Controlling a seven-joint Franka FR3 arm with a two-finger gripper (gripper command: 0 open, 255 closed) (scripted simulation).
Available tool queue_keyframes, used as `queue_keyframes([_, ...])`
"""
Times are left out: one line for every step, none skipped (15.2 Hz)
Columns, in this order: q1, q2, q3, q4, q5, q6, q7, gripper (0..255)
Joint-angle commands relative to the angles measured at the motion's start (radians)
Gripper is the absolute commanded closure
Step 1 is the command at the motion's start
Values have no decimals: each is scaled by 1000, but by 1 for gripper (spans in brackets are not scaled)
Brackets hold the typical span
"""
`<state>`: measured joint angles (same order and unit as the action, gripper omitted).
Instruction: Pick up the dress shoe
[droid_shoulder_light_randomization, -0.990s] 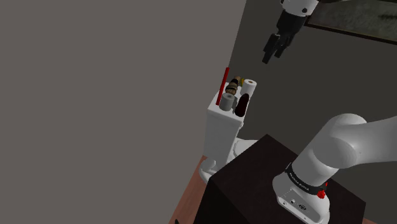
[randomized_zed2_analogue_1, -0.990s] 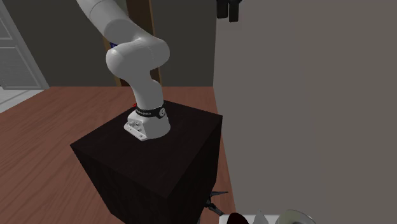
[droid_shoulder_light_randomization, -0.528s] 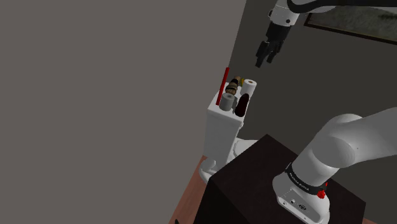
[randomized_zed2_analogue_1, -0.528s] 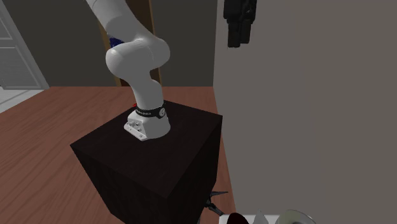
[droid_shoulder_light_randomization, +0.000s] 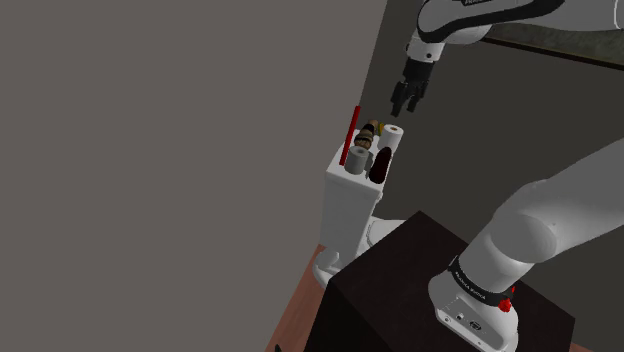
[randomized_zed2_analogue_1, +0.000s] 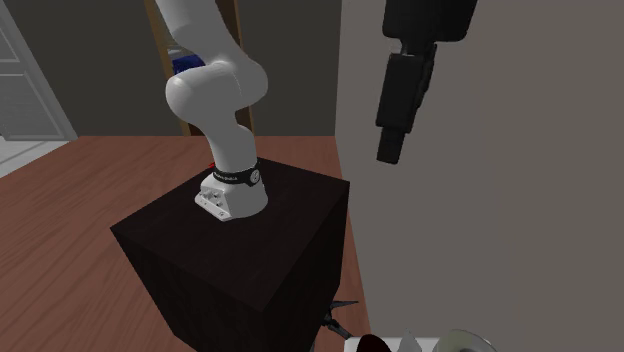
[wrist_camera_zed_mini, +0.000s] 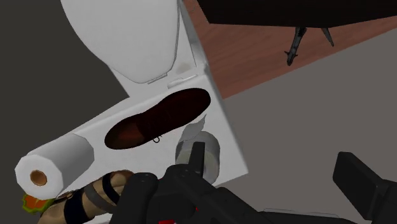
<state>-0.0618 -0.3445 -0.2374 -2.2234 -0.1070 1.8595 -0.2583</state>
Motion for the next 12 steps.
queue_keyframes([-3,81,-28,41,18,13,-34,0])
queue_keyframes([-6,121,-41,61,28,21,-52,0])
queue_keyframes([-9,162,-54,81,40,27,-70,0])
queue_keyframes([-13,203,-66,102,53,33,-89,0])
queue_keyframes([-17,245,-77,125,66,38,-108,0])
queue_keyframes([-22,287,-86,148,81,41,-127,0])
queue_keyframes([-27,330,-95,173,96,44,-146,0])
queue_keyframes([-34,373,-102,198,111,45,-165,0])
queue_keyframes([-42,416,-109,225,127,45,-184,0])
queue_keyframes([-50,460,-114,253,144,44,-202,0])
queue_keyframes([-60,503,-118,282,160,42,-220,0])
queue_keyframes([-70,547,-120,312,176,38,-236,0])
